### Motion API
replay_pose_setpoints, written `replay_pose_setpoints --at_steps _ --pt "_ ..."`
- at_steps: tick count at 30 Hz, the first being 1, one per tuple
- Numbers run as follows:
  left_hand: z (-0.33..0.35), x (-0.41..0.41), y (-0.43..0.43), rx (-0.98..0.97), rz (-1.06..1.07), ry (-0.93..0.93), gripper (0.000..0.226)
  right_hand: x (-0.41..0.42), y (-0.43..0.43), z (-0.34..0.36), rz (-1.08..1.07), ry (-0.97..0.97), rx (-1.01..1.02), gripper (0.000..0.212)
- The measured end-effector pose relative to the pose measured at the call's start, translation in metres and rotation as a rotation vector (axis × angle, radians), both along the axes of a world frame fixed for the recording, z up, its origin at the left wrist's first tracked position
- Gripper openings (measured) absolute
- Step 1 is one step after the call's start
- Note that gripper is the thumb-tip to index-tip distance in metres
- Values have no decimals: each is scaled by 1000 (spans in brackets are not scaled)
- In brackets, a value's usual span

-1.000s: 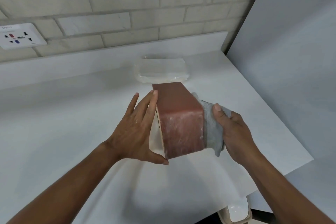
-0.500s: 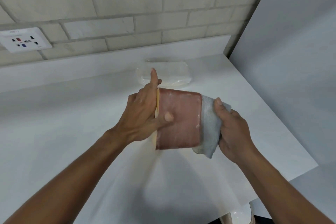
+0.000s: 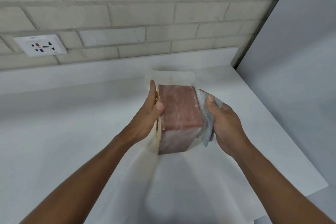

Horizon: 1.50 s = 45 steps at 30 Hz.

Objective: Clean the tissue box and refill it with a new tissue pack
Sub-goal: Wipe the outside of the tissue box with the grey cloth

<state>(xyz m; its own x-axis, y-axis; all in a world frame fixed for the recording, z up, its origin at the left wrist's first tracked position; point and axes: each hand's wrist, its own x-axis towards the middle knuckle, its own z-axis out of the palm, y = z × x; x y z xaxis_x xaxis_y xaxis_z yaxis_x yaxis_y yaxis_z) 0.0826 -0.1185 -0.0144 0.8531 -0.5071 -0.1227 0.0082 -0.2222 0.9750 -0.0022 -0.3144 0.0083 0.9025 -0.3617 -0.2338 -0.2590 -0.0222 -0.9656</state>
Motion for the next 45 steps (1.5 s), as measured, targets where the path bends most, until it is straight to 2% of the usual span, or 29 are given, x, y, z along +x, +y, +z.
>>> replay_pose_setpoints --at_steps 1,5,7,10,12,15,19,22,26,31,36,40,45 --pt "-2 0 4 -9 -16 20 165 0 -3 1 -12 2 -1 35" --pt "-9 -10 22 41 -205 -180 163 10 -21 12 -126 -44 40 37" --pt "-10 -11 24 75 -218 -248 165 23 -29 22 -112 -32 -40 39" --pt "-8 -10 22 83 -202 -315 169 40 -33 35 56 10 -256 48" --pt "-8 -8 22 75 -174 -320 168 49 -30 42 192 49 -376 53" --pt "-9 -6 21 87 -160 -315 161 59 -22 50 382 83 -488 46" --pt "-15 -2 19 181 -128 -390 149 74 -11 57 495 140 -638 50" --pt "-17 -2 17 229 -132 -438 147 85 4 61 521 133 -764 53" --pt "-19 -2 16 237 -135 -440 152 93 26 58 583 57 -828 53" --pt "-21 -3 15 277 -110 -462 155 84 28 53 616 -52 -843 37" --pt "-20 -4 15 267 -98 -471 148 63 17 49 682 -177 -1001 38" --pt "-19 -3 16 271 -97 -492 147 67 16 49 647 -94 -1069 43" --pt "-15 -4 15 296 -78 -493 147 61 19 43 751 -97 -1127 49"
